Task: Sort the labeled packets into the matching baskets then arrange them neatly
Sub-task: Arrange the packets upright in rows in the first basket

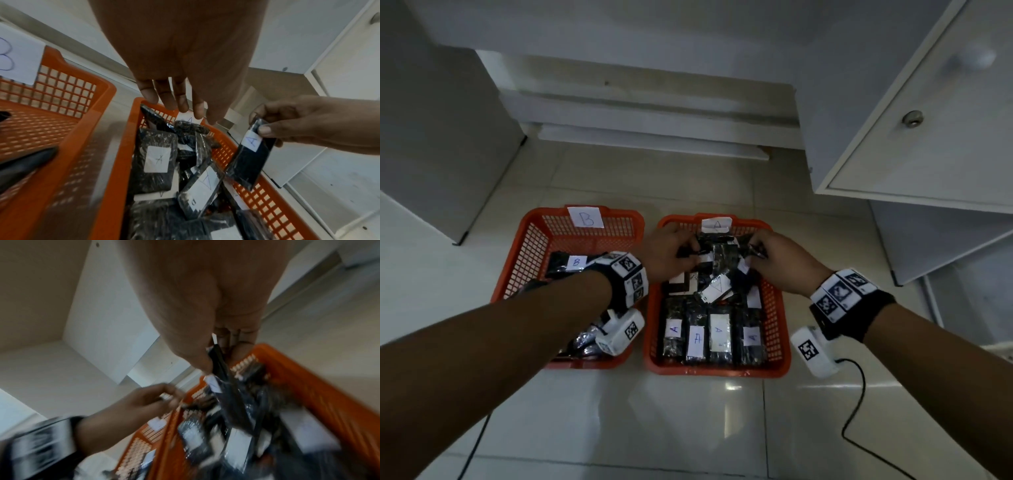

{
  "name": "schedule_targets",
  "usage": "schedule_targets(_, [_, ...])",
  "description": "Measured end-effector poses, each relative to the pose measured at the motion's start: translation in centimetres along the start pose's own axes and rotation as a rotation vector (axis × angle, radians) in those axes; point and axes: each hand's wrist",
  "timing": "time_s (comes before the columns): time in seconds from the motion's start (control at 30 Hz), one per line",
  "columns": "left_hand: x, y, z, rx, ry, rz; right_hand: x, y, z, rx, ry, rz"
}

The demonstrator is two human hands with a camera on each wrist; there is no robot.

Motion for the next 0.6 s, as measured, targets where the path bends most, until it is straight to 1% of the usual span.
schedule_targets(0.1, [0.1,0.2,0.6,0.017,-0.042,-0.070,1.8,0.3,-2.2,0.009,0.059,0.224])
schedule_targets(0.17, [0.4,0.0,0.7,-0.001,-0.005,-0.142,3.3,-0.2,-2.7,0.069,0.066,0.473])
schedule_targets(0.2, [0.5,-0.2,0.7,-0.019,0.053,-0.184,4.0,-0.3,-2.8,0.112,0.045,0.603])
schedule_targets(0.27, [0.5,-0.6,0.4,-0.048,0.236,-0.263,4.8,-0.3,-3.1,0.227,0.046,0.840])
schedule_targets(0.3, [0.7,-0.7,0.2,-0.045,0.322,-0.296,5.4,-0.3,-3.4,0.280,0.085,0.935])
schedule_targets(0.33, [0.8,-0.7,-0.1,-0.029,0.376,-0.306,5.9,-0.3,-3.6,0.313,0.133,1.007])
schedule_targets(0.37, [0.8,-0.7,-0.4,-0.014,0.394,-0.301,6.4,-0.4,-3.9,0.323,0.165,1.035])
schedule_targets(0.4, [0.7,-0.6,-0.7,-0.002,0.395,-0.295,6.9,-0.4,-3.9,0.317,0.155,1.006])
schedule_targets(0.43, [0.6,-0.4,-0.9,0.007,0.396,-0.285,7.4,-0.7,-3.6,0.285,0.086,0.900])
schedule_targets(0.53, [-0.2,0.2,-1.8,0.025,0.446,-0.178,7.3,-1.9,-1.3,0.132,-0.220,0.365])
schedule_targets(0.57, [-0.1,0.3,-2.2,0.050,0.448,-0.108,6.9,-1.9,-0.4,0.082,-0.287,0.232])
schedule_targets(0.6, [0.1,0.1,-2.6,0.085,0.442,-0.035,6.6,-1.9,0.5,0.043,-0.312,0.154])
Point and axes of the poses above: each hand's wrist, its own z-axis towards the middle knuckle, its own x-axis out of the palm, y = z × x, and after that the axes turned 13 degrees about x, right-handed
